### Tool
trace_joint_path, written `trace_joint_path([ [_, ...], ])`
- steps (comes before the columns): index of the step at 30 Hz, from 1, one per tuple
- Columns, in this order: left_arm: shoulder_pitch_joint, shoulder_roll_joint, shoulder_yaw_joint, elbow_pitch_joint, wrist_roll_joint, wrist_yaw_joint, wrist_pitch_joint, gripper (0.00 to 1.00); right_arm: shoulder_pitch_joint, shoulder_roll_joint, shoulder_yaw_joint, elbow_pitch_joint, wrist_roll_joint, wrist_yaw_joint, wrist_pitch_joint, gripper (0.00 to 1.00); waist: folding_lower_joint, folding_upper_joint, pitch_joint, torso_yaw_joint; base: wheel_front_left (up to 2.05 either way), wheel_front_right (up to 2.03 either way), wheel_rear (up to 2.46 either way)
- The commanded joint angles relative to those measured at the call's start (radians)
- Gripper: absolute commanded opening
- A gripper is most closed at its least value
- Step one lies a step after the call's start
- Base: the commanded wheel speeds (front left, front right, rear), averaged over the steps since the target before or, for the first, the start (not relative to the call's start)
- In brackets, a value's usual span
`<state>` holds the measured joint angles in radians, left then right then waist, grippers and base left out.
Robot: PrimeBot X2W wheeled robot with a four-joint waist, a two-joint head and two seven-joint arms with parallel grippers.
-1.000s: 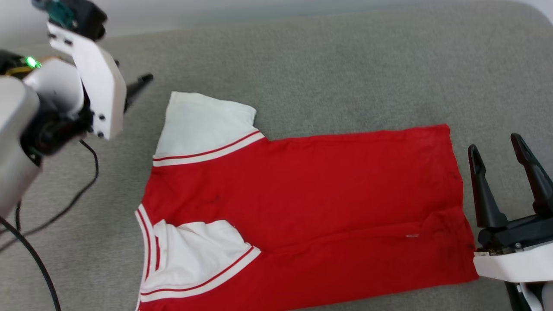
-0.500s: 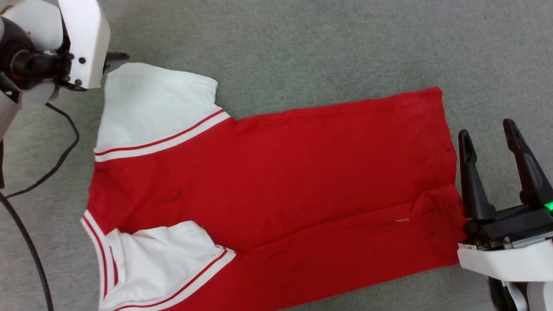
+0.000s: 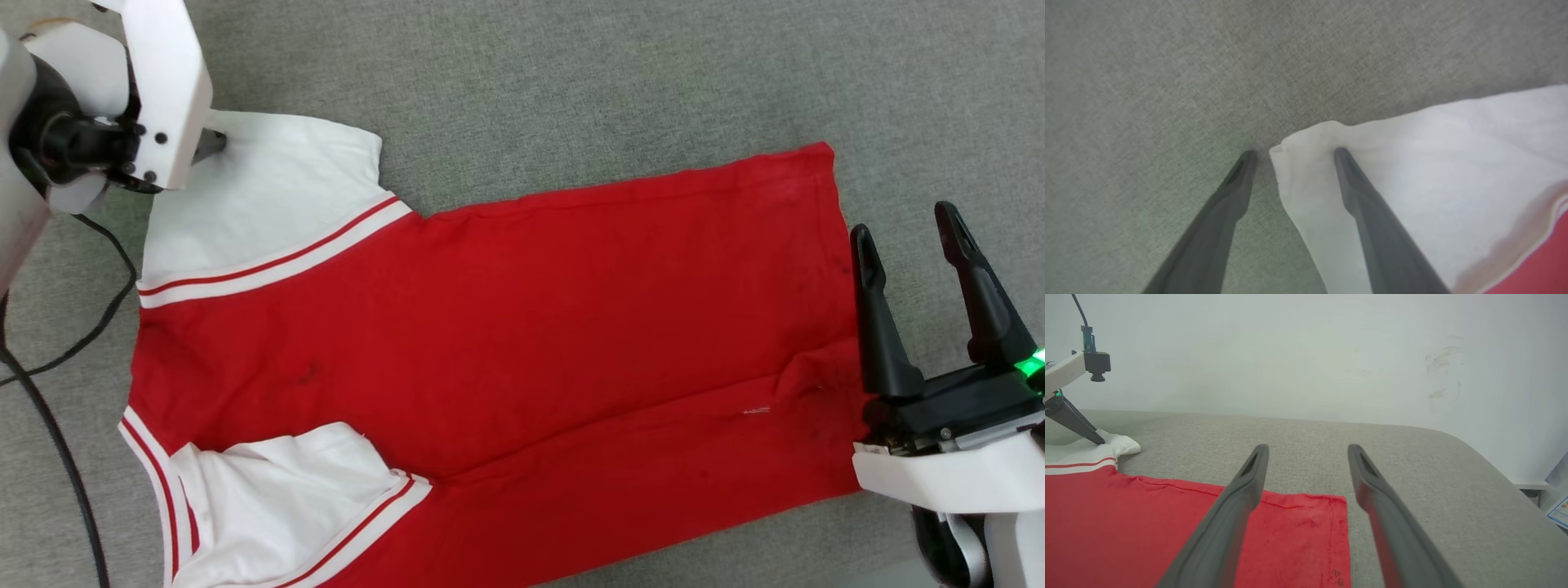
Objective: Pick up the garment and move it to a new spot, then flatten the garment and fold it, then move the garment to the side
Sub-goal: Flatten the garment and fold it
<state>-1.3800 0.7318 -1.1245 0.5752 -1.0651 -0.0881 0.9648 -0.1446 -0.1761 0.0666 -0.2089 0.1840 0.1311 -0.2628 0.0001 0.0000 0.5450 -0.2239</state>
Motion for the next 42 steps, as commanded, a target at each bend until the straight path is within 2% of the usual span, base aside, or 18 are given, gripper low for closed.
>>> trace_joint_path([
  [1,0.051,-0.017,-0.024,0.013,-0.003,-0.011,-0.008,0.22,-0.024,-0.014,-0.003,0.008,-0.001,-0.001,-0.002,1.00,-0.0001,0.0000,-0.012,0.008,0.00,0.00,0.00],
  [2,0.050,-0.018,-0.024,0.014,0.001,-0.013,-0.018,0.00,-0.029,-0.019,-0.006,0.011,-0.001,-0.001,-0.002,1.00,-0.0001,0.0000,-0.019,0.011,0.00,0.00,0.00],
  [7,0.039,-0.033,-0.016,0.014,0.001,-0.026,-0.078,0.00,-0.072,-0.072,-0.037,0.032,0.021,-0.001,-0.002,1.00,-0.0001,0.0000,-0.077,0.034,0.00,0.00,0.00],
  [10,0.049,-0.045,-0.025,0.002,-0.001,-0.034,-0.106,0.00,-0.111,-0.133,-0.049,0.058,0.029,-0.001,-0.001,1.00,-0.0001,0.0000,-0.120,0.050,0.00,0.00,0.00],
  [13,0.058,-0.048,-0.035,-0.023,-0.005,-0.039,-0.133,0.00,-0.167,-0.206,-0.052,0.088,0.057,-0.001,0.046,1.00,-0.0001,0.0000,-0.161,0.070,0.00,0.00,0.00],
  [16,0.073,-0.047,-0.049,-0.060,-0.011,-0.040,-0.155,0.00,-0.226,-0.301,-0.010,0.122,0.100,-0.001,0.147,1.00,-0.0001,0.0000,-0.195,0.090,0.00,0.00,0.00],
  [20,0.086,-0.039,-0.061,-0.127,-0.021,-0.041,-0.179,0.00,-0.297,-0.438,0.101,0.170,0.198,-0.001,0.331,1.00,-0.0001,0.0000,-0.221,0.117,0.00,0.00,0.00],
  [21,0.086,-0.039,-0.061,-0.127,-0.021,-0.041,-0.179,0.00,-0.297,-0.438,0.101,0.170,0.198,-0.001,0.331,1.00,-0.0001,0.0000,-0.221,0.117,0.00,0.00,0.00],
  [28,0.093,-0.003,-0.084,-0.263,-0.023,-0.041,-0.206,0.00,-0.459,-0.606,0.318,0.263,0.388,-0.001,0.716,1.00,-0.0001,0.0000,-0.218,0.157,0.00,0.00,0.00],
  [36,0.069,-0.009,-0.077,-0.345,-0.014,-0.041,-0.240,0.00,-0.614,-0.678,0.501,0.388,0.569,-0.001,1.004,1.00,-0.0001,0.0000,-0.171,0.215,0.00,0.00,0.00],
  [42,0.045,-0.014,-0.069,-0.374,-0.010,-0.041,-0.253,0.00,-0.677,-0.661,0.561,0.473,0.675,-0.001,1.143,1.00,-0.0001,0.0000,-0.127,0.253,0.00,0.00,0.00],
])
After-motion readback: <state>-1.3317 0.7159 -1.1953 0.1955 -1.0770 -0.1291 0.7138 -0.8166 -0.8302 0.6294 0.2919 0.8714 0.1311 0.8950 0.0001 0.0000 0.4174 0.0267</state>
